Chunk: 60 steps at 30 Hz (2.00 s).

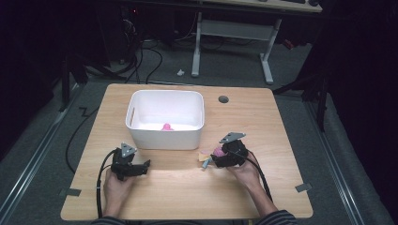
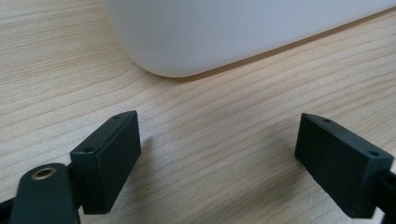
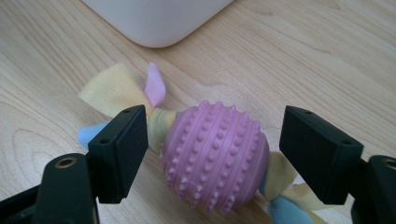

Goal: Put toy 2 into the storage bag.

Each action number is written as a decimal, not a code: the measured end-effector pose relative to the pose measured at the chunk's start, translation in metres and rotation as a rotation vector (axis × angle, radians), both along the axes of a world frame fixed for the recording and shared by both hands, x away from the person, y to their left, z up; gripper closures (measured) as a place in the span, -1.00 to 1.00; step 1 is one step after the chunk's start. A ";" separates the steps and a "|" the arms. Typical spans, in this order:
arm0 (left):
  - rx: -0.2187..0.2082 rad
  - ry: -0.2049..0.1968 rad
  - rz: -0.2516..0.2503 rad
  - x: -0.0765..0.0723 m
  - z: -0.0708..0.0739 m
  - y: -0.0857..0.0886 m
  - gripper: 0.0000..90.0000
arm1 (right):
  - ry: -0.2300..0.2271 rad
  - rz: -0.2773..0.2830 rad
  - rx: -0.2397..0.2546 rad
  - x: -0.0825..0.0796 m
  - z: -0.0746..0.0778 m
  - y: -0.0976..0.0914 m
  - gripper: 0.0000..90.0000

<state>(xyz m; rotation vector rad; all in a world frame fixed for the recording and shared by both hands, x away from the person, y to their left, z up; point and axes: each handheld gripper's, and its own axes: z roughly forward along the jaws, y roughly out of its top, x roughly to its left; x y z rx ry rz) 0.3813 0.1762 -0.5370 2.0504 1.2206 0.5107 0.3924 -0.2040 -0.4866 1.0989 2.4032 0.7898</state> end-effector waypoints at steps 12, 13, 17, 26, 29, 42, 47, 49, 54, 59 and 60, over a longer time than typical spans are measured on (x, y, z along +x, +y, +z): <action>0.000 0.000 0.001 0.000 0.000 0.000 -0.67 | -0.024 0.016 -0.075 -0.001 -0.009 0.007 -0.27; 0.000 0.000 0.001 0.000 0.000 0.000 -0.67 | -0.024 0.016 -0.075 -0.001 -0.009 0.007 -0.27; 0.000 0.000 0.000 0.000 0.000 0.000 -0.67 | -0.031 0.022 -0.079 -0.002 -0.009 0.006 -0.26; -0.002 0.002 -0.001 0.000 0.000 0.000 -0.67 | -0.030 0.015 -0.016 -0.005 -0.006 0.000 -0.25; -0.001 0.002 -0.001 0.000 0.000 0.000 -0.67 | -0.032 0.006 0.002 -0.007 -0.004 -0.005 -0.25; 0.001 0.000 0.003 0.000 0.000 0.000 -0.68 | -0.025 -0.030 0.078 -0.013 0.012 -0.025 -0.25; 0.002 -0.001 0.003 0.000 0.000 0.000 -0.68 | -0.028 -0.036 0.115 -0.016 0.021 -0.032 -0.25; 0.003 -0.001 0.003 0.000 0.000 0.000 -0.68 | -0.029 -0.035 0.138 -0.018 0.026 -0.035 -0.25; 0.003 -0.001 0.003 0.000 0.000 0.000 -0.68 | -0.029 -0.035 0.174 -0.020 0.037 -0.040 -0.25; 0.002 -0.001 0.005 0.000 0.000 -0.001 -0.68 | -0.046 -0.019 0.171 -0.022 0.045 -0.042 -0.25; 0.003 -0.001 0.005 0.000 0.000 -0.001 -0.68 | -0.045 -0.018 0.175 -0.022 0.047 -0.042 -0.25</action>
